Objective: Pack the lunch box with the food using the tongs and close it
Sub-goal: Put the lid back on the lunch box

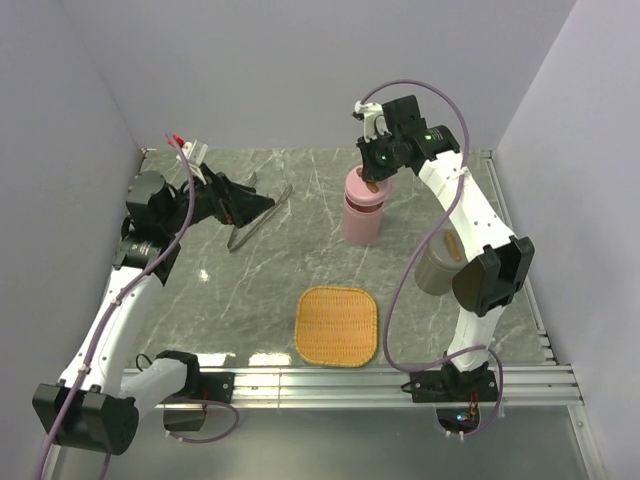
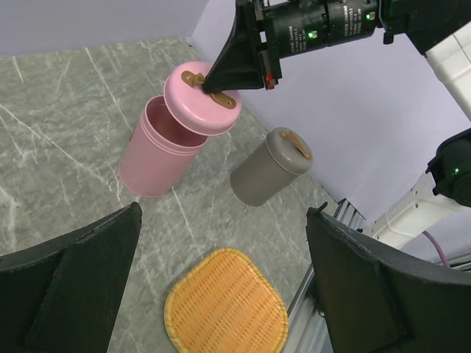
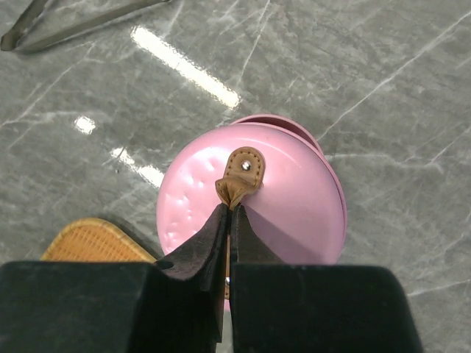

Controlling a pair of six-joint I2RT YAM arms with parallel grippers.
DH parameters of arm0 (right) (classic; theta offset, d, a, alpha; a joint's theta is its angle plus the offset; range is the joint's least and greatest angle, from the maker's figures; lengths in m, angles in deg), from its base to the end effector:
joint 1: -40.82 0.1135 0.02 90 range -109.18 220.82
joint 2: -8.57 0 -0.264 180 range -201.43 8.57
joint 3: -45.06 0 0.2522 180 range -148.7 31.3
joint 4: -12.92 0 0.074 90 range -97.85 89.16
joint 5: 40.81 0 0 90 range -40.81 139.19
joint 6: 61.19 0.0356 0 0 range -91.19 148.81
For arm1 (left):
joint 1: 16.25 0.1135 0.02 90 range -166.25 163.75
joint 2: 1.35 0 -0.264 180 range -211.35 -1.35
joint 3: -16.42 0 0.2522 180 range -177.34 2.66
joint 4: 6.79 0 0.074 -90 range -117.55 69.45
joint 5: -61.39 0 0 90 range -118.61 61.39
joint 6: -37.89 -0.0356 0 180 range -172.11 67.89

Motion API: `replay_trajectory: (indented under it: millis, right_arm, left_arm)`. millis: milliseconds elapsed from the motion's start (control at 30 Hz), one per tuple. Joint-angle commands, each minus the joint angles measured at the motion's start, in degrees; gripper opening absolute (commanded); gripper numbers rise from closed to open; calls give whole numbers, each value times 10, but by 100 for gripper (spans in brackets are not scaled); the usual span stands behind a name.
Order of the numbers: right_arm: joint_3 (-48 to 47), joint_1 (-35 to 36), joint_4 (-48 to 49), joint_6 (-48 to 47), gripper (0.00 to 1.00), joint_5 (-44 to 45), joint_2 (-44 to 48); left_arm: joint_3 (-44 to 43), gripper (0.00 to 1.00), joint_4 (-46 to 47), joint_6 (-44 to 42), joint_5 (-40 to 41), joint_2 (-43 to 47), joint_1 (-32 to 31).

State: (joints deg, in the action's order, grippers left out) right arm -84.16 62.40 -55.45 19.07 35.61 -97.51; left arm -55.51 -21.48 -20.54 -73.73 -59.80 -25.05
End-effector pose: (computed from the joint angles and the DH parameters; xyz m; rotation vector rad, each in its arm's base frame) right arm 0.3703 0.1555 0.3892 -0.7489 2.2425 0.3800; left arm 0.2197 -0.0595 0.3952 0.3197 1.6839 -1.1554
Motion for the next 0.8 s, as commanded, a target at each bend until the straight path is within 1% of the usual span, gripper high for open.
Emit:
replay_trajectory:
  millis: [0, 100, 333, 533, 767]
  right_arm:
    - [-1, -10, 21, -10, 0, -6, -1]
    - [9, -13, 23, -4, 0, -22, -2]
    - [93, -22, 103, 21, 0, -35, 24]
    - [127, -35, 148, 37, 0, -54, 36]
    - [144, -41, 173, 47, 0, -63, 44]
  left_arm:
    - [3, 100, 1, -20, 6, 24, 2]
    - [5, 99, -6, -31, 9, 32, 2]
    - [17, 99, 28, -12, -11, 39, 2]
    - [16, 99, 29, -12, -13, 39, 2]
    - [18, 99, 32, -9, -14, 37, 2]
